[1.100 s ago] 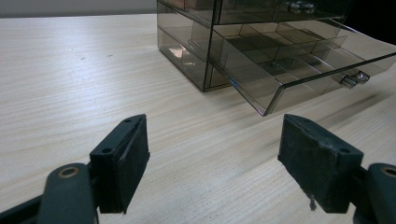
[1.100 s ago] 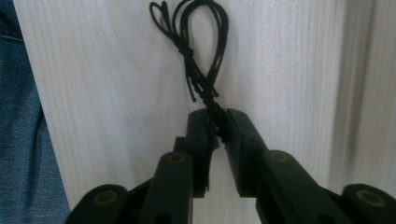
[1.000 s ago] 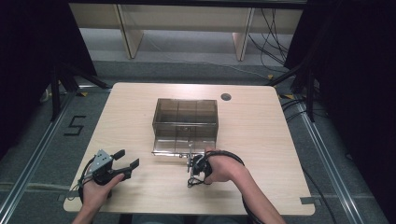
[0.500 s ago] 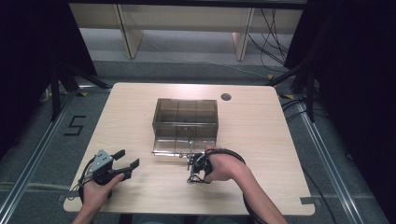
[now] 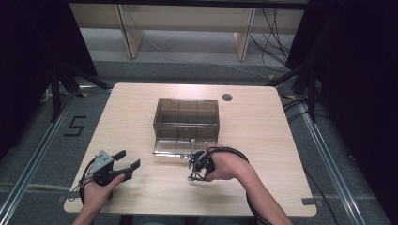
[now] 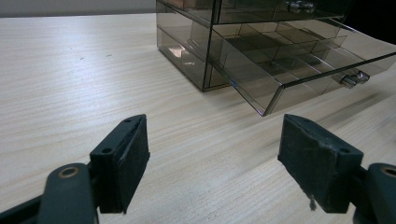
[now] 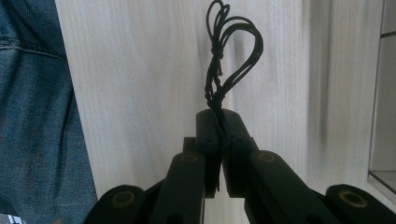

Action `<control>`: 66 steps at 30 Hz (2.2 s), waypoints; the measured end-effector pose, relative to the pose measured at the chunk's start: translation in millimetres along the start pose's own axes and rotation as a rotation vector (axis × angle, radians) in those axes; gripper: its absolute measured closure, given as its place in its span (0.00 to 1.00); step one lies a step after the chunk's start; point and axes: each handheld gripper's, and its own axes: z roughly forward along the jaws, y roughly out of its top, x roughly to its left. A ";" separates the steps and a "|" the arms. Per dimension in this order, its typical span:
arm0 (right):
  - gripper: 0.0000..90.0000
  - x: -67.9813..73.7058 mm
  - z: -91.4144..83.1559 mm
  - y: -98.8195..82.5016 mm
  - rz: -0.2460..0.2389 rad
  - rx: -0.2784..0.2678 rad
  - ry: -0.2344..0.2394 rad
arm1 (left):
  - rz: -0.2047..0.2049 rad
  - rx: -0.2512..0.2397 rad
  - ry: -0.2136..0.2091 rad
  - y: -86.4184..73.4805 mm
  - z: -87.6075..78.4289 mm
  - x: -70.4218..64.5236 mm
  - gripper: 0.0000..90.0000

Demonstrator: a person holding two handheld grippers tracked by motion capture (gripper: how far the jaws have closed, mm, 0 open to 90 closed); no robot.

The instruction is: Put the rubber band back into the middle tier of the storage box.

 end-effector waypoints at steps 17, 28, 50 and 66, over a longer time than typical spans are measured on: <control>0.98 -8.2 -19.2 -6.4 -0.025 -0.010 -0.013 | -0.009 -0.009 -0.008 -0.3 0.5 0.8 0.26; 0.98 -10.0 -31.1 -5.3 -0.017 0.002 -0.019 | -0.007 -0.012 -0.008 -0.4 0.2 0.9 0.26; 0.98 -24.3 -43.9 -9.8 -0.054 0.000 -0.046 | -0.008 -0.011 -0.008 -0.4 0.4 0.7 0.27; 0.98 -39.2 -52.6 -14.1 -0.030 -0.019 -0.080 | -0.007 -0.006 -0.009 -0.2 0.4 0.6 0.27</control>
